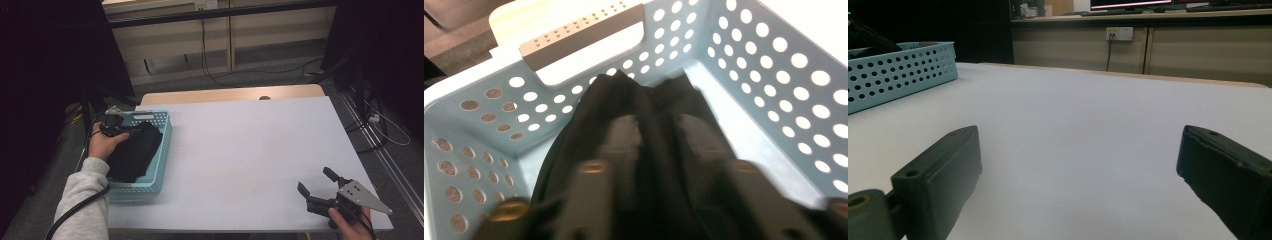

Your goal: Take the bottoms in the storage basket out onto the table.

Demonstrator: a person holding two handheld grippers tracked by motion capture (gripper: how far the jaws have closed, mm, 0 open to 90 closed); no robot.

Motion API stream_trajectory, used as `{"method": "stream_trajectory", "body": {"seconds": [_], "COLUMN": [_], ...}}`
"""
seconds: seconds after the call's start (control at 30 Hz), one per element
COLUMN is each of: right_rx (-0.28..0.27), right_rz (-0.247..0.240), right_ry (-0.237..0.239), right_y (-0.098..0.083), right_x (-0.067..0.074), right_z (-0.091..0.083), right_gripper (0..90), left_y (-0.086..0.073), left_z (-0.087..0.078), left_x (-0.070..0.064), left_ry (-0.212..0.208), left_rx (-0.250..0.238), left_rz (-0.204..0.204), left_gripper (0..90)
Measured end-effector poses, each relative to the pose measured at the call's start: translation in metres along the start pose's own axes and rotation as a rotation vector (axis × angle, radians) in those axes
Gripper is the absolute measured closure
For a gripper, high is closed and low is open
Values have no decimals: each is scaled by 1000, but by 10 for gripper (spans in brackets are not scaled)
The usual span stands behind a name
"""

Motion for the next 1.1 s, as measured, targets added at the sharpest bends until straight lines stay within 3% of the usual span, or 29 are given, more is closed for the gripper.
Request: {"method": "stream_trajectory", "body": {"seconds": [0.03,0.07,0.1,0.17,0.23,0.37,0.6,0.63,0.73,0.8,0.83,0.9,1.0,1.07,1.1], "right_rx": [2,5,3,3,-2,1,0,1,0,1,1,1,1,-1,-3], "right_rz": [-1,-8,-6,-8,-8,-5,-11,-13,-12,-7,-10,-9,-11,-13,-13], "right_ry": [2,0,1,3,10,15,29,29,30,33,30,31,30,31,31], "right_y": [0,0,0,1,1,1,1,1,1,1,1,1,2,2,2], "right_x": [1,1,2,2,4,4,7,7,7,7,7,7,7,7,7], "right_z": [0,-1,-1,-1,0,2,4,4,4,4,3,3,3,2,2], "right_gripper": [40,40,40,39,40,41,42,43,43,43,43,44,44,45,45], "left_y": [-1,-3,-4,-9,-16,-33,-47,-48,-50,-49,-47,-47,-47,-47,-47], "left_z": [1,2,3,6,10,20,27,28,26,24,23,21,19,18,18], "left_x": [-1,0,0,0,-1,-5,-10,-13,-13,-14,-16,-21,-24,-26,-27], "left_ry": [7,33,45,56,55,61,16,9,16,13,-8,-48,-79,-81,-100], "left_rx": [8,8,10,26,37,121,181,185,175,180,185,183,188,198,201], "left_rz": [-1,5,-1,-20,-29,-45,-66,-104,-155,-168,-170,-200,-253,-274,-298], "left_gripper": [372,322,300,170,146,81,44,49,93,170,219,371,503,542,612]}}
Point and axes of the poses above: each handheld gripper's, and its own axes: z roughly forward along the jaws, y roughly out of its top, x roughly to its left, the point moved 5 cm from there along z, roughly forward along the jaws, and after that the axes turned 14 degrees about -x, right-handed, at the moved point
